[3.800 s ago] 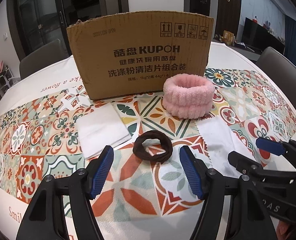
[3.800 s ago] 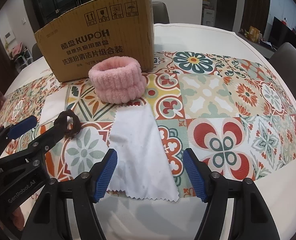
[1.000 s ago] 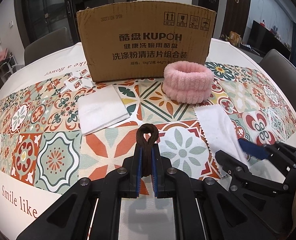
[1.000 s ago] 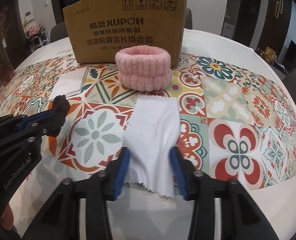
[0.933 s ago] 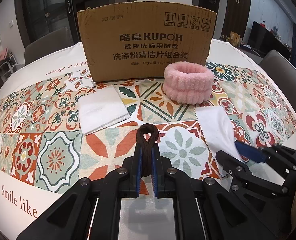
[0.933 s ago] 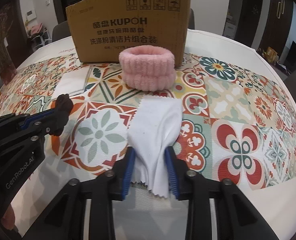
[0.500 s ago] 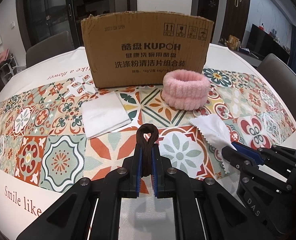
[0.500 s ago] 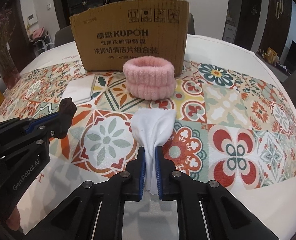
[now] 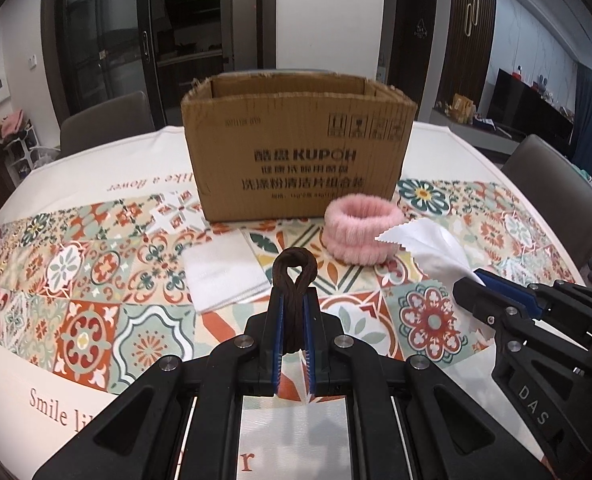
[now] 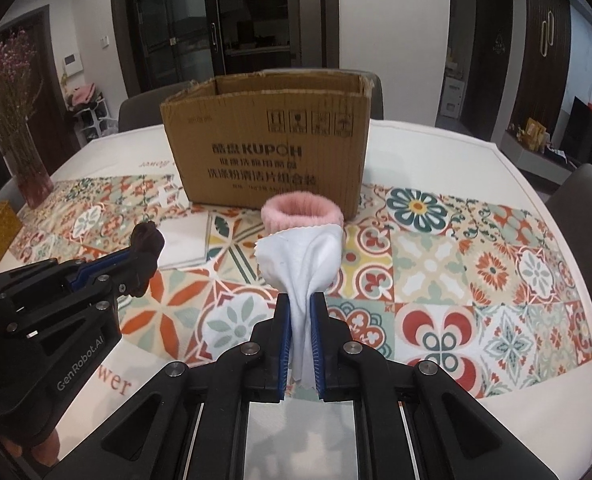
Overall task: Organize soft objects
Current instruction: 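Lift the scrunchie and white cloth and carry both over the box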
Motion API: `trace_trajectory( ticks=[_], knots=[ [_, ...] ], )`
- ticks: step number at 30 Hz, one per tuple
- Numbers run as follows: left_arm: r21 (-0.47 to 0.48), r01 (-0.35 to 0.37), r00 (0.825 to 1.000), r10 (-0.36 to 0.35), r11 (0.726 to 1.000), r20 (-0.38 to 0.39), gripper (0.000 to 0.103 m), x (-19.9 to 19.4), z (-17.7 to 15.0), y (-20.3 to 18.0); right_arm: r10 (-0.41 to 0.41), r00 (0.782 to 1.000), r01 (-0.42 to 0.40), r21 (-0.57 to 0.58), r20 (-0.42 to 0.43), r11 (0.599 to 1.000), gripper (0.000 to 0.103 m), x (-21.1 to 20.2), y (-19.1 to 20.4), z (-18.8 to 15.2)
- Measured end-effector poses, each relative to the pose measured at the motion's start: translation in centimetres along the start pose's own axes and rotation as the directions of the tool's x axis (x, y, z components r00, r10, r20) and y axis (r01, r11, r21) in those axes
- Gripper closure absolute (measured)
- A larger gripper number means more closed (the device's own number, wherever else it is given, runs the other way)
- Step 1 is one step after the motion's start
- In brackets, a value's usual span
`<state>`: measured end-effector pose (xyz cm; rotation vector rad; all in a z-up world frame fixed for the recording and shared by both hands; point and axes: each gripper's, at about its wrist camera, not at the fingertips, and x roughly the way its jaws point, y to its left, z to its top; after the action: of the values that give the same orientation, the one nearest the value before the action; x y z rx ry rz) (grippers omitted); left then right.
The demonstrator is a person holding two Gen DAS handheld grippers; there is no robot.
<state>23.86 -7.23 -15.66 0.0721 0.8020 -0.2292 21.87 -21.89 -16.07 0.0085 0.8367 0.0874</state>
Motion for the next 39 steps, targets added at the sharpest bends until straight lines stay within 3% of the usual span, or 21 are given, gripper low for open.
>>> trace_trajectory(
  ticks=[18,39],
  knots=[
    [-0.003,-0.029,0.992,0.029,1.0,0.125,0.092,-4.2,4.4,1.9,-0.002,0.988,0.003,-0.01,0.152,1.0,0.092,-4.0,1.3,5.1],
    [0.007,-0.048,0.957,0.044,0.999,0.288,0.092,-5.4,12.0,3.3,0.012,0.953,-0.007,-0.018,0.304,1.0,0.092,-4.7,1.0,12.7]
  ],
)
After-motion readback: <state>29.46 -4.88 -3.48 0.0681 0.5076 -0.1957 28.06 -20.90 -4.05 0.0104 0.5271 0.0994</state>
